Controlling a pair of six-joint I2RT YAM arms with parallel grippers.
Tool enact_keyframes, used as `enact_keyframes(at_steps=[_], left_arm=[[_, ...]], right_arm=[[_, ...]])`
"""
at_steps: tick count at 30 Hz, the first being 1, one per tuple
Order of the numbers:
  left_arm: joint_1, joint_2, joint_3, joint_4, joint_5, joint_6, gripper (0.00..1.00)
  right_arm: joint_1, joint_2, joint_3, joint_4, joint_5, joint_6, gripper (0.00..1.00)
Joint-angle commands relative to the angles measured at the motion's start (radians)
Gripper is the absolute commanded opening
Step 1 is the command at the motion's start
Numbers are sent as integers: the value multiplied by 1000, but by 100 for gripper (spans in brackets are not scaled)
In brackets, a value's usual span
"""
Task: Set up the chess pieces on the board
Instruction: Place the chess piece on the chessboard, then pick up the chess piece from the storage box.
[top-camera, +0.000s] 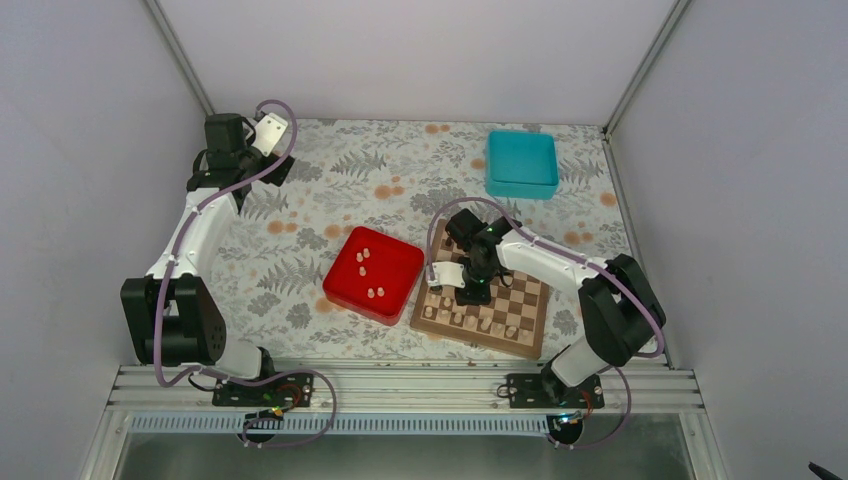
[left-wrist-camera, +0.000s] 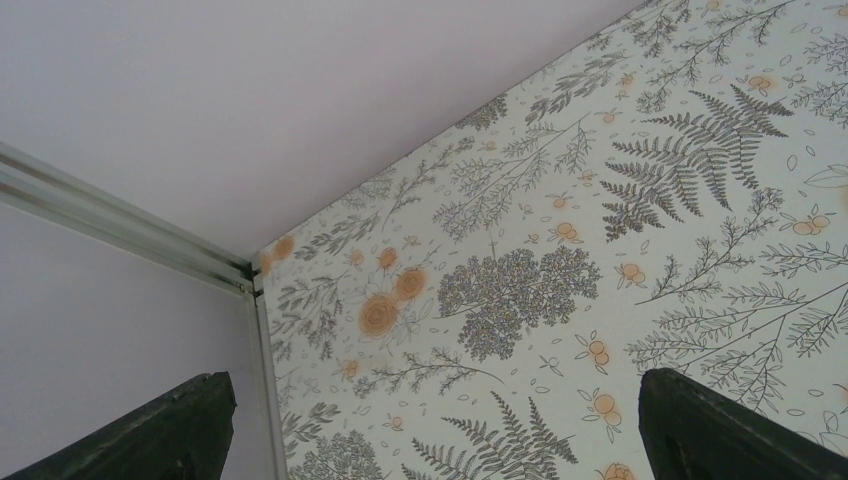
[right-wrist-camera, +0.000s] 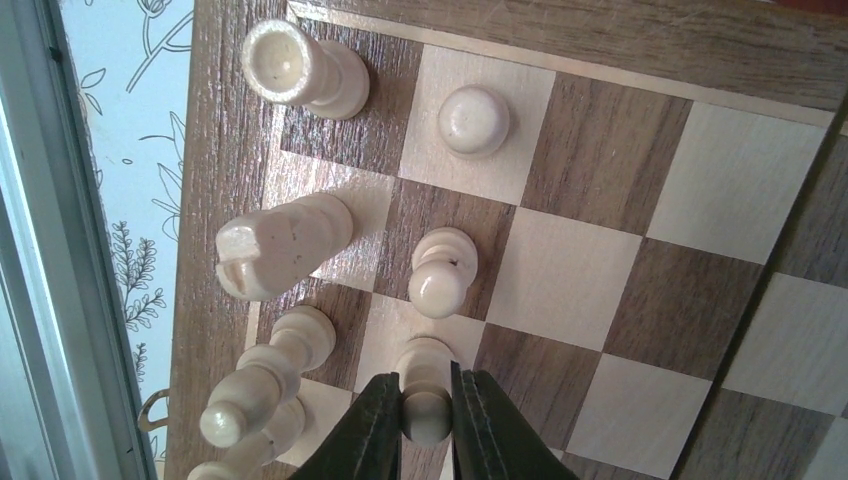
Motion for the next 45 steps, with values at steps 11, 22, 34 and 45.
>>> enact_keyframes(at_steps=[11, 22, 34, 45], left_arm=[[5, 13, -16, 31, -13, -2, 100], [5, 5, -5, 23, -6, -3, 100], [5, 1, -5, 16, 20, -10, 100], [5, -6, -13, 25, 23, -7, 100]], right_arm=[[6, -26, 53, -39, -30, 1, 32], [37, 12, 272, -75, 11, 1, 39], [236, 365, 634, -41, 56, -3, 43], [297, 545, 715, -126, 61, -25, 42]])
